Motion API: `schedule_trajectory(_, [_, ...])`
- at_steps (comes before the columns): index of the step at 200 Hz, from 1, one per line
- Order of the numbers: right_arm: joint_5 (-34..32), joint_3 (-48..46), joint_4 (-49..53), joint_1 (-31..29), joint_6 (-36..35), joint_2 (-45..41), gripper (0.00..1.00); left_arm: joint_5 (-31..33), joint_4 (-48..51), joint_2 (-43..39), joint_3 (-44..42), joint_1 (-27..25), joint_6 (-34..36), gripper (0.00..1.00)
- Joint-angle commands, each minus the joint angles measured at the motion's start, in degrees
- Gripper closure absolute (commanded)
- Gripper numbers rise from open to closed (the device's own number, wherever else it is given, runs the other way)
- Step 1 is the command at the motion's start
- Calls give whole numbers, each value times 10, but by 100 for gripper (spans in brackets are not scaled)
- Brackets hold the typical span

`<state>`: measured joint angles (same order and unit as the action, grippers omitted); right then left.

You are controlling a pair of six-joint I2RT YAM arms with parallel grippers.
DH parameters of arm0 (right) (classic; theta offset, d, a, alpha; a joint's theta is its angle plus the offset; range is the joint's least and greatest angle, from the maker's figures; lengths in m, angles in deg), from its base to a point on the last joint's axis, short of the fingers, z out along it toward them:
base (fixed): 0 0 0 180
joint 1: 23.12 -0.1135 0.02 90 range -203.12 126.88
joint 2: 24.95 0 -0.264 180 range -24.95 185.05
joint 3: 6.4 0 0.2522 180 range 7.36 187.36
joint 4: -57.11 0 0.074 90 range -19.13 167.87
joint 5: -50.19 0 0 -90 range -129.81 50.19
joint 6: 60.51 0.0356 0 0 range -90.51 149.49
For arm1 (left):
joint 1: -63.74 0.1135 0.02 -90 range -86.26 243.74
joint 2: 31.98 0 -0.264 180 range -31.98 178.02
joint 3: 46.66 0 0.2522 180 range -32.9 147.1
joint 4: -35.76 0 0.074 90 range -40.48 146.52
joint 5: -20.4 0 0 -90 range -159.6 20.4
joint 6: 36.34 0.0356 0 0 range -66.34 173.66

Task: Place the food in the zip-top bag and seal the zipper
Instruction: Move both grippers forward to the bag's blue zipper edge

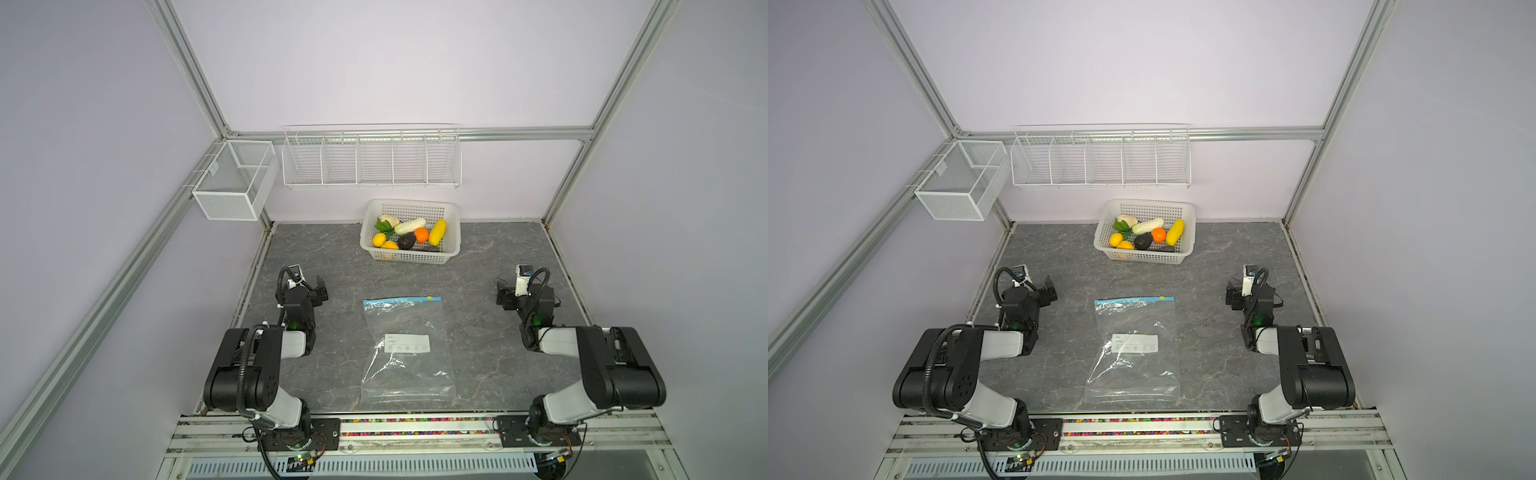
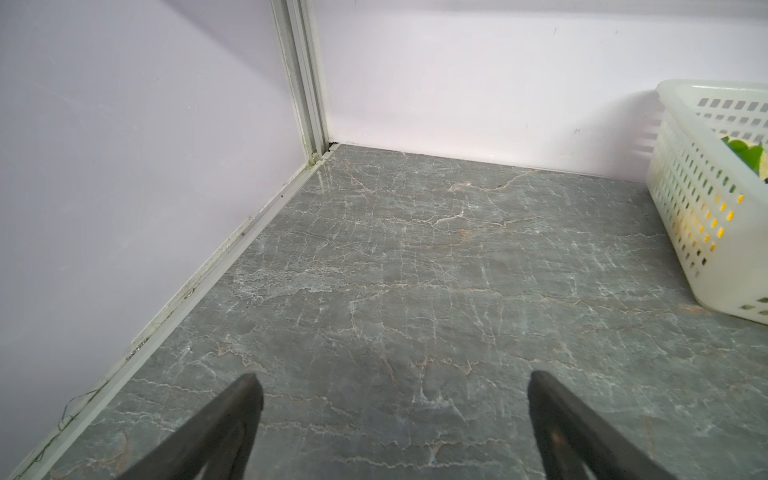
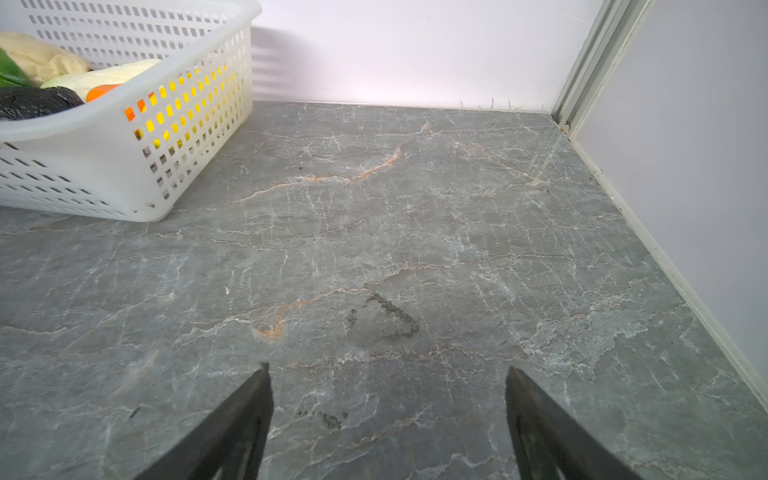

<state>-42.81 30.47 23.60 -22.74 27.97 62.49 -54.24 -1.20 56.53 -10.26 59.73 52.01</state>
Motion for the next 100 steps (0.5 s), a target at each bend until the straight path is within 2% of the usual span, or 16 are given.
schedule_trajectory(1, [-3, -4, -12, -1, -7, 1, 12, -2, -9, 3, 1, 3, 3, 1])
schedule_trajectory(25, [-6, -7, -15, -1, -8, 0, 12, -3, -12, 3, -2, 3, 4, 1])
schedule_trajectory(52, [-52, -13, -9, -6, 3, -32, 12, -5, 28, -32, 7, 3, 4, 1])
schedule_trajectory(67, [-62, 16, 76, -16, -4, -72, 12, -21, 86, -66, 24, 3, 10, 0])
schedule_trajectory(80, [-105, 65, 181, -42, -10, -104, 12, -68, 147, -99, 44, 3, 27, 2])
schedule_trajectory(89, [-129, 102, 261, -55, 22, -122, 12, -90, 195, -123, 62, 2, 29, 5])
schedule_trajectory(100, [-106, 132, 323, -69, 59, -138, 12, -121, 275, -153, 91, 0, 7, 6])
